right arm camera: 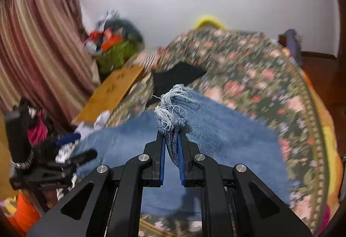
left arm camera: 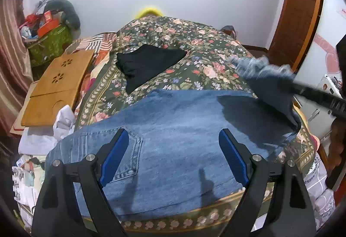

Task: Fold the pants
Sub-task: 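Lift the leg hem with the right tool and lay it over the waistband, then open the right tool and smooth the folded jeans flat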

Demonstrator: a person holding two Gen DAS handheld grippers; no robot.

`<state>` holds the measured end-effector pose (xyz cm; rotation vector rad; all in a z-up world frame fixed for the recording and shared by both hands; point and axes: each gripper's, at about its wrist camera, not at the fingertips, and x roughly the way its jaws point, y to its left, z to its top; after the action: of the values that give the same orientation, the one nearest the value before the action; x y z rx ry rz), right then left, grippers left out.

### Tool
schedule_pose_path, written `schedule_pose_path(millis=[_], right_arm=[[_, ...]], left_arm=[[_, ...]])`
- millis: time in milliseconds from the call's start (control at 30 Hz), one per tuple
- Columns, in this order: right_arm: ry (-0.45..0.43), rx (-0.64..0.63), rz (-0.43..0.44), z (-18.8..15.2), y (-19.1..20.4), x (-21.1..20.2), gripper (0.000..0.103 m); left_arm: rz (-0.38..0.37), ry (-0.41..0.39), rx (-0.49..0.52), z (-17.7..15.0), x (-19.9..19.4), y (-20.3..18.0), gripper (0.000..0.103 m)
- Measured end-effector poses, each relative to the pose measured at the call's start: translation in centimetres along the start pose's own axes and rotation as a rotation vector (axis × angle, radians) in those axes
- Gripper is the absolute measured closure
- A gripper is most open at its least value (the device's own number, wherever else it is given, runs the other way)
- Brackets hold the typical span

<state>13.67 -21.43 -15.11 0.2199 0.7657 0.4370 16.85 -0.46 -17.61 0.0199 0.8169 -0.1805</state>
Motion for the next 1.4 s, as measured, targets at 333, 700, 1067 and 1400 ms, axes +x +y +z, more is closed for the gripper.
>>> schedule_pose_path(millis=[333, 700, 1067, 1400], right_arm=[[0.230, -0.042, 0.022, -4.9, 1.3, 6.4, 0.089], [0.196, -0.062, 0.049, -3.7, -0.1, 3.2, 0.063], [0.169, 0.026, -0.117, -2.3, -9.4, 1.8, 0.063], [0.236, 0.037, -0.108, -6.6, -11.4, 2.8, 0.060]], left_arm=[[0.020, 0.032, -0.002, -0.6, 0.8, -0.2, 0.017], [0.045, 0.016, 0.065, 2.0, 2.5, -3.9, 0.018], [-0.110, 0.151, 0.123, 4.4, 9.8, -11.2, 0.042], [-0.018, 0.213, 0.248, 0.4, 12.9, -13.6, 0.041]])
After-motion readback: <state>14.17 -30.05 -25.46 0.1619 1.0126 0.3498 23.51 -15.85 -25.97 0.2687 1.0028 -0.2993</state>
